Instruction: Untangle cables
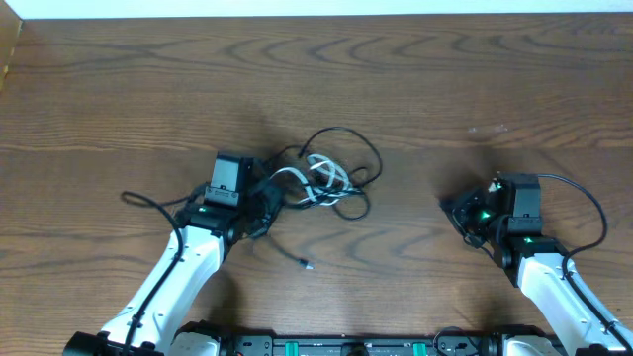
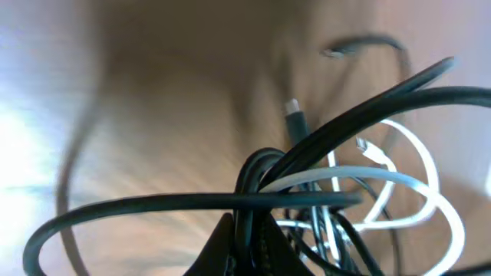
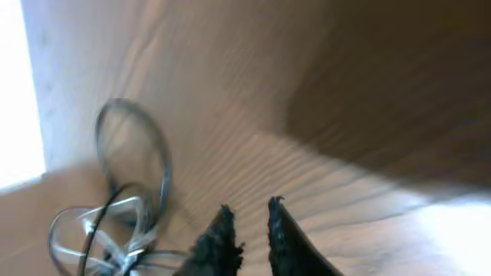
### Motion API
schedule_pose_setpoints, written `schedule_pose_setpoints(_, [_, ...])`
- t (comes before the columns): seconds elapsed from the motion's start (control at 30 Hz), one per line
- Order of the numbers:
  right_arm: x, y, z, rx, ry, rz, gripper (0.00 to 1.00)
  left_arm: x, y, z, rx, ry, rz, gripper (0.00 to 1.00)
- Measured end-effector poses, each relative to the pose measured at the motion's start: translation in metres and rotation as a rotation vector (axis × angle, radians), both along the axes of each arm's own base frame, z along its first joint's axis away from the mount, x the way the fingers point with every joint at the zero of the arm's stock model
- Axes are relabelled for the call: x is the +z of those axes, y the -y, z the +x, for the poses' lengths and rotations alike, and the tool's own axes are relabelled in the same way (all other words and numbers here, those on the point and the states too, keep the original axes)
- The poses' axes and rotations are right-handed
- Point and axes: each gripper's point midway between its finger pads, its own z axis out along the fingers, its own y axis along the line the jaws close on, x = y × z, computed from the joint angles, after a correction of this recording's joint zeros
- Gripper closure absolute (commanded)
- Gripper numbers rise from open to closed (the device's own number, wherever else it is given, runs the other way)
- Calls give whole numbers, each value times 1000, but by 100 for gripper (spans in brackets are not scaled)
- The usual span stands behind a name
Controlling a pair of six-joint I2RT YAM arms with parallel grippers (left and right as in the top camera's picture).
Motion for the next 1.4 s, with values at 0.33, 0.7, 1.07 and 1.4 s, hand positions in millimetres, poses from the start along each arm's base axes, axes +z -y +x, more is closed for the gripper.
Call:
schedule_pose_setpoints(0.33, [45,-79,-29,445,137,290,55,35,54,17,-212,228,-90,92])
schedule_pose_setpoints(0.7, [50,-145,-68,593,49,346,34,49,83,13,-297,308,-114,92])
schedule_pose_setpoints(1.07, [59,-168,-42,413,152,273,56,49,106,-3,-373,306,-122,92])
schedule_pose_setpoints(1.4, [51,-149,-20,248,170,192,74,48,106,-5,-377,303,-121,92])
